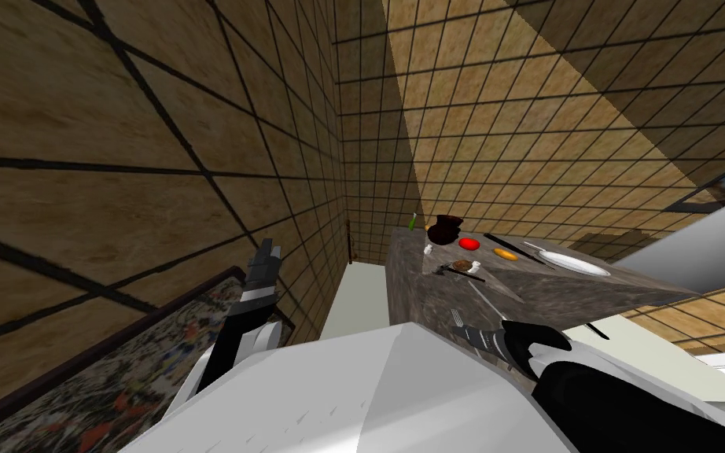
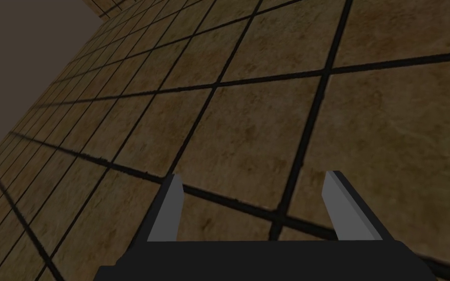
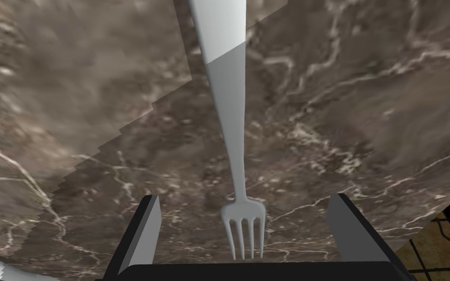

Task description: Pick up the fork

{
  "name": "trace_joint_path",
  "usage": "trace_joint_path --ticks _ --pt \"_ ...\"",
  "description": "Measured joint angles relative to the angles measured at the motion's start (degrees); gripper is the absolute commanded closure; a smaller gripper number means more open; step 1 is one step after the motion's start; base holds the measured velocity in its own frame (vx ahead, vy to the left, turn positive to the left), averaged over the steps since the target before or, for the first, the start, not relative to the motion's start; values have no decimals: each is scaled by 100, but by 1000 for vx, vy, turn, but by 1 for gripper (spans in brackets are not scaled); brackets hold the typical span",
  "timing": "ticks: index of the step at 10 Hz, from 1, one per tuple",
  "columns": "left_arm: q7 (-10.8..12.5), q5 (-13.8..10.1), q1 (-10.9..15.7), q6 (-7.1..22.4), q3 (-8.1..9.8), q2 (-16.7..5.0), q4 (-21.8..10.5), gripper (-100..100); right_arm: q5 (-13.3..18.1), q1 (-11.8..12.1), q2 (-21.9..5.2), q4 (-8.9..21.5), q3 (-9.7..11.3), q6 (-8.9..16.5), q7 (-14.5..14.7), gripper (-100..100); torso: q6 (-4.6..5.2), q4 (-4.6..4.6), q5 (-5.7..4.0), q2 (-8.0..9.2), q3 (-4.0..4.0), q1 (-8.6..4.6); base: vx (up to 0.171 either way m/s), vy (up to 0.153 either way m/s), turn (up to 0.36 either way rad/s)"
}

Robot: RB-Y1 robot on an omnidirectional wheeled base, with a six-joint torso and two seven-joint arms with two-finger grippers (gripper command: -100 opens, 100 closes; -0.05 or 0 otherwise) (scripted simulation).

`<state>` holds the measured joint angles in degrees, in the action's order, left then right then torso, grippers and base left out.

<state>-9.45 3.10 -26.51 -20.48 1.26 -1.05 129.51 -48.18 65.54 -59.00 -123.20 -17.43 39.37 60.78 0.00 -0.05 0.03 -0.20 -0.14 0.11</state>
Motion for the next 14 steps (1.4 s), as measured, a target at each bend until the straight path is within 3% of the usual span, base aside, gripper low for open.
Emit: trace_joint_path --ticks 9,10,14 --pt "0 0 0 0 0 0 0 0 -494 210 342 389 32 -480 1267 -100 -10 -2 -25 -10 -6 -18 63 11 -61" --pt "0 0 1 0 0 0 0 0 -498 211 343 393 33 -487 1289 100 -12 0 -27 -1 -1 -23 0 0 0" --pt "0 0 1 0 0 0 0 0 -495 210 338 391 25 -490 1293 100 -12 1 -36 3 1 -26 0 0 0"
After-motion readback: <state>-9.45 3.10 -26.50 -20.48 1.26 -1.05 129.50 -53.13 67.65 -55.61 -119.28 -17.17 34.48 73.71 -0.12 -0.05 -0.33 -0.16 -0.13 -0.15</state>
